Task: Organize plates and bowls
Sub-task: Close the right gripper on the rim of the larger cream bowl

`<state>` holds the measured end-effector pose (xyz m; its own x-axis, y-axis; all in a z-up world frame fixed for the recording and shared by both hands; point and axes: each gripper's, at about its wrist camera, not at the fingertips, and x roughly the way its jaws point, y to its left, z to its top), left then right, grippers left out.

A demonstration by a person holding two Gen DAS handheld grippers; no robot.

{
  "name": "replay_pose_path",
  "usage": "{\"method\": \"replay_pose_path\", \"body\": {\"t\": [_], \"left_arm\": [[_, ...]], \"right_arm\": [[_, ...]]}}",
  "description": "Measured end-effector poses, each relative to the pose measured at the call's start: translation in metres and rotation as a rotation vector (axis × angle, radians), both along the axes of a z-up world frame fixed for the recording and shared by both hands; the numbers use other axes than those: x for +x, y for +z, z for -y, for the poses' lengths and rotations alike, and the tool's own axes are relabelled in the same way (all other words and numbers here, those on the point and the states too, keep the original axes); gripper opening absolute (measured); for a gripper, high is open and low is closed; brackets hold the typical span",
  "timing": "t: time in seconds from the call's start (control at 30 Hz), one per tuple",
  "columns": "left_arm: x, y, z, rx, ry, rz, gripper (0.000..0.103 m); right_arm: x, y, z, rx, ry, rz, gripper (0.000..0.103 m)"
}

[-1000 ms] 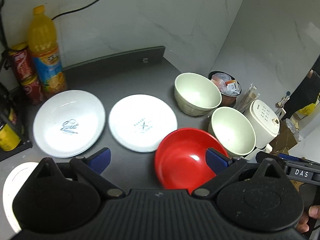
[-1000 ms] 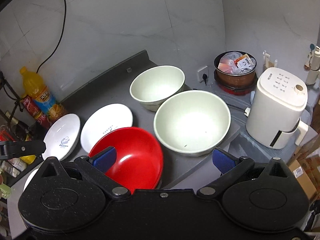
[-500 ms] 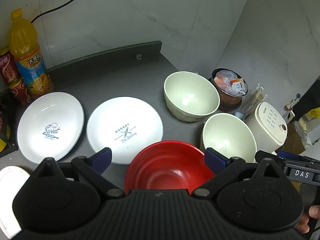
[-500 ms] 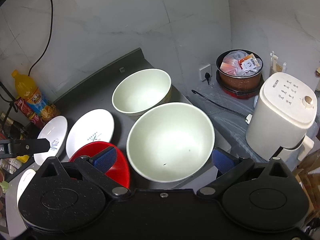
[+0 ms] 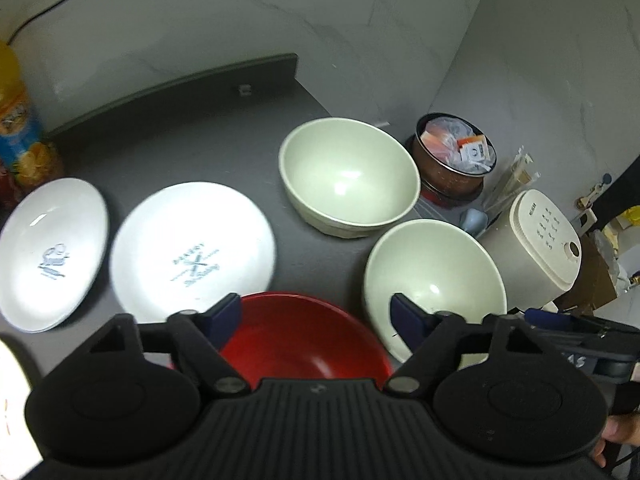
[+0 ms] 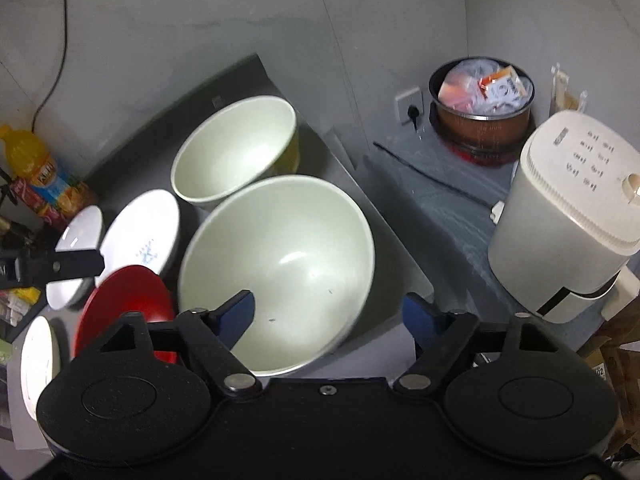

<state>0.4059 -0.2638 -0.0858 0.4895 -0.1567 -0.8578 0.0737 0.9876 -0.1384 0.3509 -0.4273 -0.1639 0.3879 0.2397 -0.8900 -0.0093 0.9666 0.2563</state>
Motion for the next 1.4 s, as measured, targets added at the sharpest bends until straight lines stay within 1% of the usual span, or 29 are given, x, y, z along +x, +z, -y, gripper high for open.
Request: {"method": "replay_pose_path", "body": {"t": [0.1, 0.2, 0.27, 0.4, 0.47, 0.5, 0.57, 0.67, 0.7, 0.77, 0.8, 0.87, 0.93, 1.03, 1.13, 1.3, 1.4], "left_arm": [[0.01, -0.007, 0.011, -0.007, -0.014, -0.006, 0.071], [0.019, -0.016, 0.02, -0.031, -0.027, -0.025, 0.064], [0.026, -0.024, 0.026, -0.048, -0.044, -0.046, 0.056], [0.04, -0.041, 0.037, -0.064, -0.057, -0.101, 0.049], [0.048, -0.051, 0.04, -0.063, -0.043, -0.133, 0.039], [0.051, -0.054, 0.041, -0.064, -0.035, -0.146, 0.036], [0.059, -0.062, 0.044, -0.083, -0.022, -0.172, 0.025], [0.066, -0.072, 0.047, -0.08, -0.005, -0.217, 0.02], [0.069, -0.075, 0.048, -0.082, -0.008, -0.227, 0.02], [0.072, -0.081, 0.049, -0.074, -0.003, -0.25, 0.017], [0.073, -0.083, 0.05, -0.072, 0.002, -0.254, 0.016], [0.075, -0.083, 0.052, -0.072, 0.003, -0.252, 0.016], [0.075, -0.081, 0.054, -0.078, -0.017, -0.235, 0.016], [0.075, -0.075, 0.053, -0.095, -0.014, -0.232, 0.016], [0.072, -0.066, 0.052, -0.117, -0.024, -0.211, 0.016], [0.07, -0.044, 0.047, -0.15, -0.02, -0.156, 0.016], [0.066, -0.03, 0.043, -0.164, -0.022, -0.115, 0.016]], "right_arm": [[0.004, -0.008, 0.004, 0.004, 0.002, -0.03, 0.07], [0.007, -0.015, 0.009, 0.018, 0.008, -0.054, 0.062], [0.01, -0.02, 0.012, 0.026, 0.011, -0.074, 0.057], [0.015, -0.027, 0.012, 0.034, 0.032, -0.1, 0.051], [0.018, -0.03, 0.012, 0.019, 0.033, -0.107, 0.045], [0.02, -0.032, 0.013, 0.013, 0.028, -0.109, 0.044], [0.025, -0.036, 0.015, 0.019, 0.03, -0.123, 0.038], [0.029, -0.04, 0.015, 0.021, 0.033, -0.134, 0.037], [0.03, -0.041, 0.014, 0.022, 0.037, -0.136, 0.035], [0.031, -0.045, 0.013, 0.041, 0.047, -0.151, 0.021], [0.03, -0.046, 0.012, 0.059, 0.05, -0.154, 0.018], [0.031, -0.045, 0.009, 0.024, 0.055, -0.144, 0.017], [0.03, -0.041, 0.008, -0.004, 0.051, -0.129, 0.016], [0.029, -0.032, 0.012, 0.004, 0.03, -0.107, 0.016], [0.027, -0.02, 0.015, 0.004, 0.007, -0.08, 0.016], [0.026, 0.001, 0.009, -0.01, 0.004, -0.039, 0.016], [0.026, 0.013, 0.007, 0.007, -0.013, -0.033, 0.016]]}}
